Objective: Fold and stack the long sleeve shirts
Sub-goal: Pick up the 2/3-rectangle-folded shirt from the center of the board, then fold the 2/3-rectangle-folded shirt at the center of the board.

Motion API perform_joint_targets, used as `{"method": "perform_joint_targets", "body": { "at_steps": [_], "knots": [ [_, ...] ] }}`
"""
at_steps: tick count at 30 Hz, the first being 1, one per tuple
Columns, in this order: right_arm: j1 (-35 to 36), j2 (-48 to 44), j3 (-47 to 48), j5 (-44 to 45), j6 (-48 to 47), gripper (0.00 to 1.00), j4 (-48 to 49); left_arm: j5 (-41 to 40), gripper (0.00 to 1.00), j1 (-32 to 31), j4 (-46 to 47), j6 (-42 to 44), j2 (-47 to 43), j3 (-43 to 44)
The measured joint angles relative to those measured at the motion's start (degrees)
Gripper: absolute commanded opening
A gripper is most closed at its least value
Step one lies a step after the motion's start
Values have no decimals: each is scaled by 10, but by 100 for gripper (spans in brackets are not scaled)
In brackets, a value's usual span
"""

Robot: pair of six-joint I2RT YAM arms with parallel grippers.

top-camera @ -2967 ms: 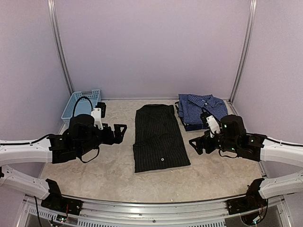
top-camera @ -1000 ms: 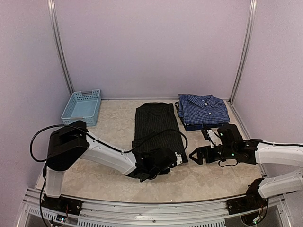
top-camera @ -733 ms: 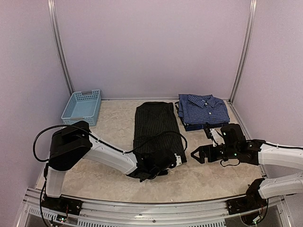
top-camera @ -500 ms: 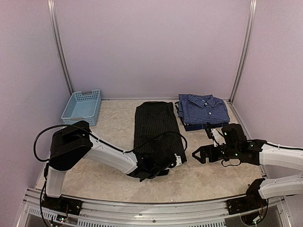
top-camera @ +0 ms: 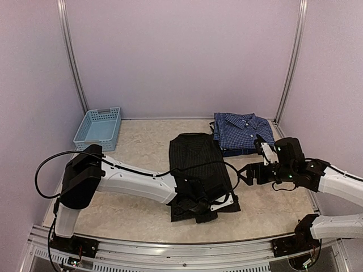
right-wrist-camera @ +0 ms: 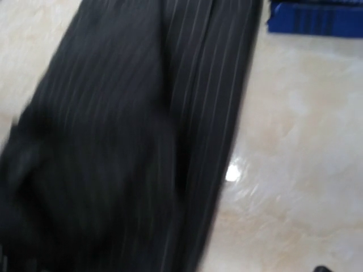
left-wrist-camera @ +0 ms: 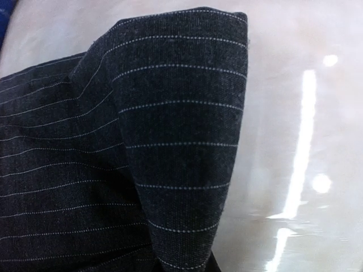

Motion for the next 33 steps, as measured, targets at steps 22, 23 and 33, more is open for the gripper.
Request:
{"method": "perform_joint_targets", "body": {
  "at_steps": [22,23,33],
  "knots": [
    [-169,16,162,-42,-42,95,-126,650,0,55,-112,-266,-12,156],
    [-170,17,162,-42,-44,95,-127,669,0,67,-100,-278,-12,156],
    [-173,24,162,-49,-54,95,-130,809,0,165,-2,-387,84,236]
  ]
}}
